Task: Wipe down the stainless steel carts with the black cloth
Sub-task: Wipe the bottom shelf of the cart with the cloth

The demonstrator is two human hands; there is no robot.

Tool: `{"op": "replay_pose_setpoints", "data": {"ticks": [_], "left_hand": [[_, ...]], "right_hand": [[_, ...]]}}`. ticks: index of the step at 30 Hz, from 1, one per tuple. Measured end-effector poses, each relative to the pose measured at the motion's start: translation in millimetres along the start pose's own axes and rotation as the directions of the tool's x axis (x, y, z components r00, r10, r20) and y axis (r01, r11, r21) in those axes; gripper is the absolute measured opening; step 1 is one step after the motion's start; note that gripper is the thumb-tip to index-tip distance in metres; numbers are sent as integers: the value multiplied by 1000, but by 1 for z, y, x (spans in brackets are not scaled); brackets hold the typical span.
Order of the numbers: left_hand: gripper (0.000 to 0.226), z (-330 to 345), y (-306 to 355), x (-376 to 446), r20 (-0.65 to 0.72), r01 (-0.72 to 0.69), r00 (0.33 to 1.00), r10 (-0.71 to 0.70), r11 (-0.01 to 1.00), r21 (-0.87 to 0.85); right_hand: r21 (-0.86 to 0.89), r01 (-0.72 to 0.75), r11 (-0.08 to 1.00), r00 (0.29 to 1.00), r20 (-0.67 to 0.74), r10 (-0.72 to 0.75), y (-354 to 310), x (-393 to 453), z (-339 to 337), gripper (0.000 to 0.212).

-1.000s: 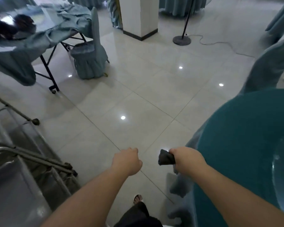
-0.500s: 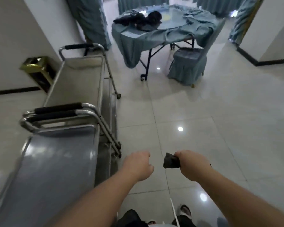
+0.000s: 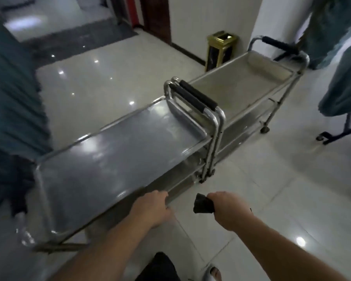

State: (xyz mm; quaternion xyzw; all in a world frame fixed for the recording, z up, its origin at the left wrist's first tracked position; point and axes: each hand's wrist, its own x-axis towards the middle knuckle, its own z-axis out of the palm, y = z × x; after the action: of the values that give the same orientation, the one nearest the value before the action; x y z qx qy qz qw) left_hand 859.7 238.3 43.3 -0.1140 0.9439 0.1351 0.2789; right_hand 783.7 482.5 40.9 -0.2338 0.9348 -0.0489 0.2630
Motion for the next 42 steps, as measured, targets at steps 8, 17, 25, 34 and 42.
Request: {"op": "replay_pose_setpoints", "data": {"ticks": [8, 17, 25, 34, 42], "left_hand": [[49, 106, -109, -95, 95, 433, 899, -427, 838, -330], [52, 178, -189, -129, 197, 604, 767, -610, 584, -543], [55, 218, -231, -102, 313, 650, 622, -718, 251, -717], [58, 316, -304, -15, 328, 456, 444, -834, -105, -884], [39, 365, -377, 64, -1, -45, 225, -974, -10, -999]], "right_hand": [[-168, 294, 941, 949, 164, -268, -96, 39, 46, 22], [-187, 473, 861, 857, 327, -399, -202, 69, 119, 30], [-121, 587, 800, 755, 439, -487, -253, 126, 181, 31], [-96, 560, 823, 793, 350, -498, -301, 218, 283, 19], [-17, 691, 722, 720, 96, -687, -355, 296, 358, 31]]}}
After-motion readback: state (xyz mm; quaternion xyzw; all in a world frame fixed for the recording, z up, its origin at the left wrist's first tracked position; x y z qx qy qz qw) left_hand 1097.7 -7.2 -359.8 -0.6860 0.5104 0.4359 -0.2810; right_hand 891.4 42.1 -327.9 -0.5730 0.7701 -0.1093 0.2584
